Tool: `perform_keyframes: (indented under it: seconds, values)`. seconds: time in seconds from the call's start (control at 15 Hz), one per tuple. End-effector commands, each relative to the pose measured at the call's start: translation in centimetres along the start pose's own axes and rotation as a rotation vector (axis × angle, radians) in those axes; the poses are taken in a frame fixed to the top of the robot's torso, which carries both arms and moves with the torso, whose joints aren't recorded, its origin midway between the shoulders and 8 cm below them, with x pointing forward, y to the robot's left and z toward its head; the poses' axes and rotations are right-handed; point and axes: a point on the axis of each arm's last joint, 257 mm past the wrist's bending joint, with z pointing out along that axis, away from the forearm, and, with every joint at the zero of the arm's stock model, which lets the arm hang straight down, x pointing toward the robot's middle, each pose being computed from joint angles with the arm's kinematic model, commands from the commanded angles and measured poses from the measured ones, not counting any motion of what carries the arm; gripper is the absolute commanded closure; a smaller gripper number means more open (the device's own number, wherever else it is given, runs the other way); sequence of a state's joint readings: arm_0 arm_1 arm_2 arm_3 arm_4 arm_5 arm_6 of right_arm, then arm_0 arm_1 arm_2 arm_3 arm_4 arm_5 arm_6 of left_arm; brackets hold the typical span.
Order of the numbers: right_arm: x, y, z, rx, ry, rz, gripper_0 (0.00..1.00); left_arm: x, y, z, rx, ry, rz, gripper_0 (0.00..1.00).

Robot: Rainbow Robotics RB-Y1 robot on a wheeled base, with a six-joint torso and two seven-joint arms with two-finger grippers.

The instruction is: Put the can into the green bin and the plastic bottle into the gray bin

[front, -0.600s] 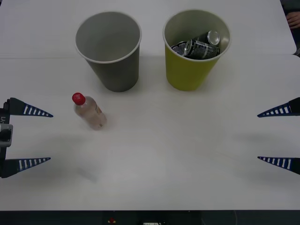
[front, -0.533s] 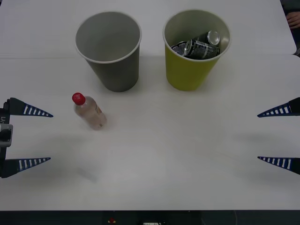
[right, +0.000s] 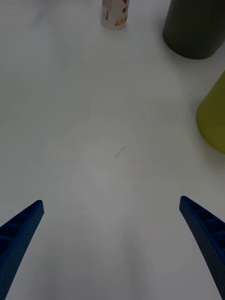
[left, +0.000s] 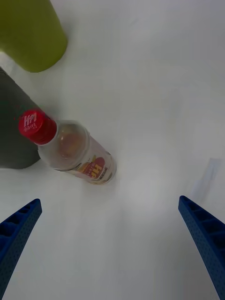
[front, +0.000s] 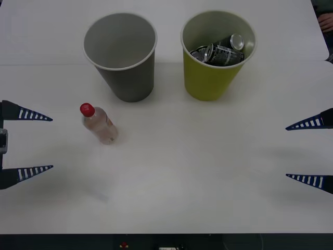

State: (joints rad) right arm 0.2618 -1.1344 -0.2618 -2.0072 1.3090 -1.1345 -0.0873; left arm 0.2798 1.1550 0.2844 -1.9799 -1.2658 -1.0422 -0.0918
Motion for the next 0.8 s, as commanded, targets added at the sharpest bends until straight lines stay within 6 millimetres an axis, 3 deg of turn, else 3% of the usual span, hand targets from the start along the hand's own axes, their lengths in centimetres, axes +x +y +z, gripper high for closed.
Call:
perform_keyframes:
  seconds: [0.07,0.27,0.8]
  values:
    - [0.0,0.0,0.0,0.0,0.0,0.0,0.0,1.3,1.7,-0.5,-0.069,-0.003,-0.078,0.0]
    - [0.0,0.0,0.0,0.0,0.0,0.0,0.0,3.2,2.9,-1.2,-0.128,-0.019,-0.213,0.0]
    - [0.0,0.0,0.0,0.0,0.0,0.0,0.0,6.4,2.7,0.4,-0.236,-0.13,-0.593,0.0]
